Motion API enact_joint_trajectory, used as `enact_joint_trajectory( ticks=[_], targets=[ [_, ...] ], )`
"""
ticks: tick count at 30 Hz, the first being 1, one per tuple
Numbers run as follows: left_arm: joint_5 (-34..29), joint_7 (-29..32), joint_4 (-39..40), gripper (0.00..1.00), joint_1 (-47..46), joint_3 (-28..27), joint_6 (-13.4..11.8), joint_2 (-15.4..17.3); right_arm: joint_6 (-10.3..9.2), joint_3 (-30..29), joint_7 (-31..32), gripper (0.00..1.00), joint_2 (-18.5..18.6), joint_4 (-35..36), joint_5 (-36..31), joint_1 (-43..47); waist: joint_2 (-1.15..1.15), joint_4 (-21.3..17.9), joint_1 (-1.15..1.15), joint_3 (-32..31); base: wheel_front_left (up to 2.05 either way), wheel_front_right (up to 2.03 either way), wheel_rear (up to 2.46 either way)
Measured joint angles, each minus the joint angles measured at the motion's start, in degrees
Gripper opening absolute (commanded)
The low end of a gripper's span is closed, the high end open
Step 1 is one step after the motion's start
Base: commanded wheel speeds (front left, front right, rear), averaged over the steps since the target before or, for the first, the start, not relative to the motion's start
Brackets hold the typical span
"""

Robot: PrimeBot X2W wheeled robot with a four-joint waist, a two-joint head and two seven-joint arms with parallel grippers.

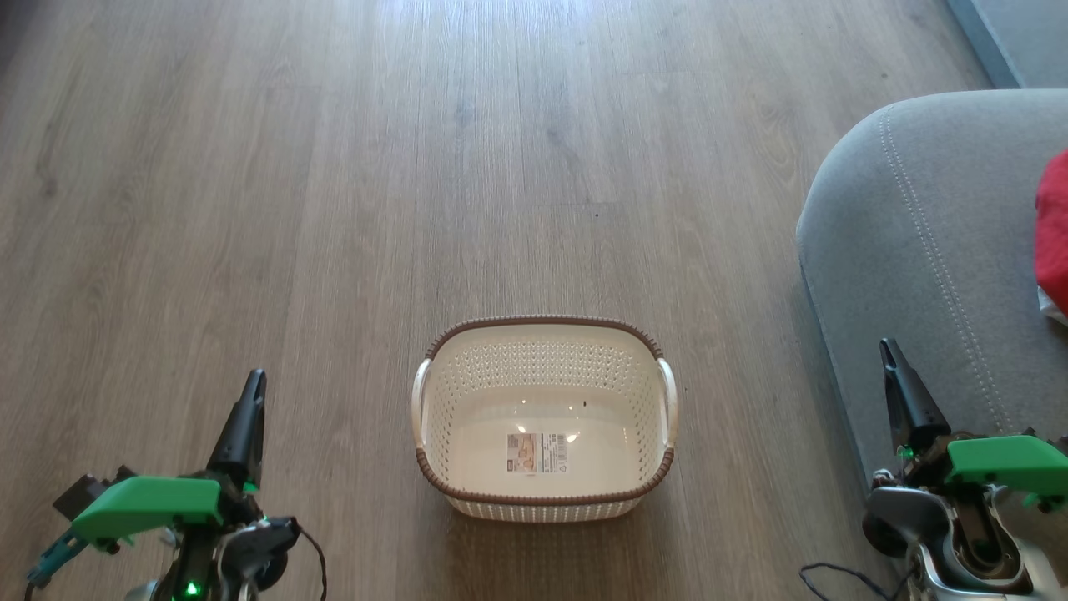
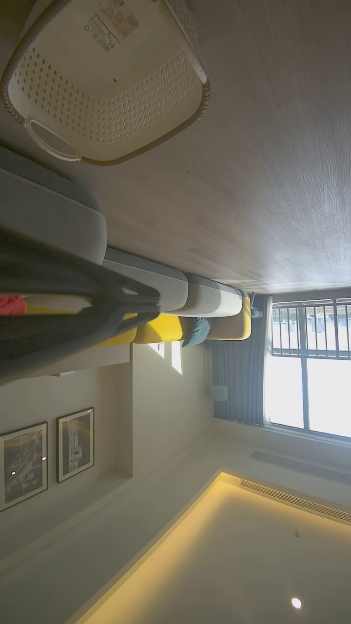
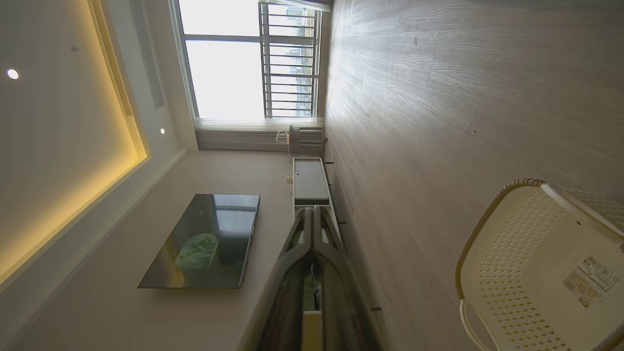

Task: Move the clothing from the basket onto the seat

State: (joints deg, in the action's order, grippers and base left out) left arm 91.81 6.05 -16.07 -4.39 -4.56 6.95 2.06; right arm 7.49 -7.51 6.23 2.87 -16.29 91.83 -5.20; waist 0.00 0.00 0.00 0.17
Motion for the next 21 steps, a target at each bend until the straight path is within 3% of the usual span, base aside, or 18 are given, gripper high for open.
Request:
enact_joint_trajectory(
  ticks=[21],
  targets=[
    [0.0, 0.0, 0.0, 0.00, 0.0, 0.0, 0.0, 0.0, 0.00, 0.0, 0.0, 0.00, 0.0, 0.0, 0.0, 0.0, 0.00, 0.0, 0.00, 0.0, 0.00, 0.00, 0.00]
  ],
)
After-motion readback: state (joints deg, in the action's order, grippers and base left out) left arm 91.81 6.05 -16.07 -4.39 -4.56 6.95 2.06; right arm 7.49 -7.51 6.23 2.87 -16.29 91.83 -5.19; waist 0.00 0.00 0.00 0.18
